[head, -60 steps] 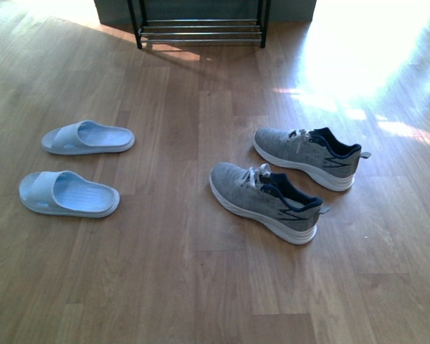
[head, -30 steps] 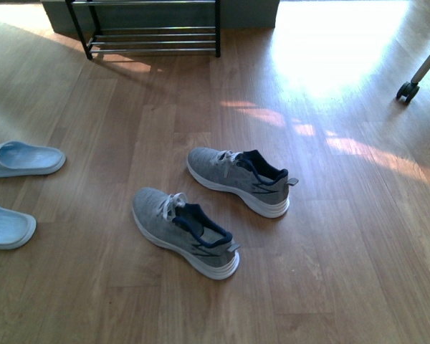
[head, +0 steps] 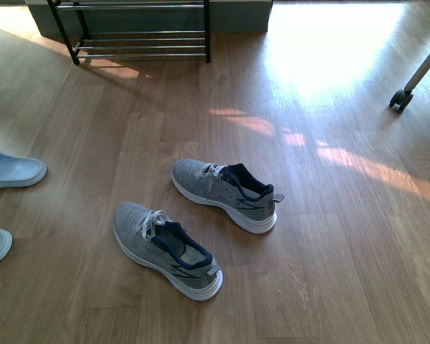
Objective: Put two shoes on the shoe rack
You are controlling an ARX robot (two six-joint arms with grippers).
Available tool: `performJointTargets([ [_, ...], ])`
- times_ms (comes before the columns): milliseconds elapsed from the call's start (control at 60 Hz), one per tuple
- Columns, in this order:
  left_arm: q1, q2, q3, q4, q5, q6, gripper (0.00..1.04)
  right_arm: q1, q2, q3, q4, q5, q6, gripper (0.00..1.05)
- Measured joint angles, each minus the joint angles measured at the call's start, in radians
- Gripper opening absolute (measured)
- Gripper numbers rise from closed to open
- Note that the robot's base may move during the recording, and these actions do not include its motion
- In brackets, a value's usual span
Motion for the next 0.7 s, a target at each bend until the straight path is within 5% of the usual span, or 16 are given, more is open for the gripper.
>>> performJointTargets([
  [83, -0.012, 0.014, 0.006, -0.019, -0.047, -0.027, 0.95, 0.0, 0.0, 0.0, 0.0, 0.0, 0.0, 0.96],
  [183, -0.129, 0.235, 0.102, -0.193, -0.441, -0.291, 0.95, 0.0, 0.0, 0.0, 0.0, 0.0, 0.0, 0.96],
  [250, -0.129, 0.417, 0.136, -0.146, -0.501, -0.474, 0.95, 0.0, 0.0, 0.0, 0.0, -0.003, 0.0, 0.96],
  [517, -0.116, 1.336, 0.377, 0.329, -0.273, -0.923, 0.95, 0.0, 0.0, 0.0, 0.0, -0.002, 0.0, 0.96],
  [700, -0.114, 1.865, 0.554, 0.391, -0.101, -1.033, 0.95, 0.0, 0.0, 0.0, 0.0, -0.002, 0.0, 0.96],
])
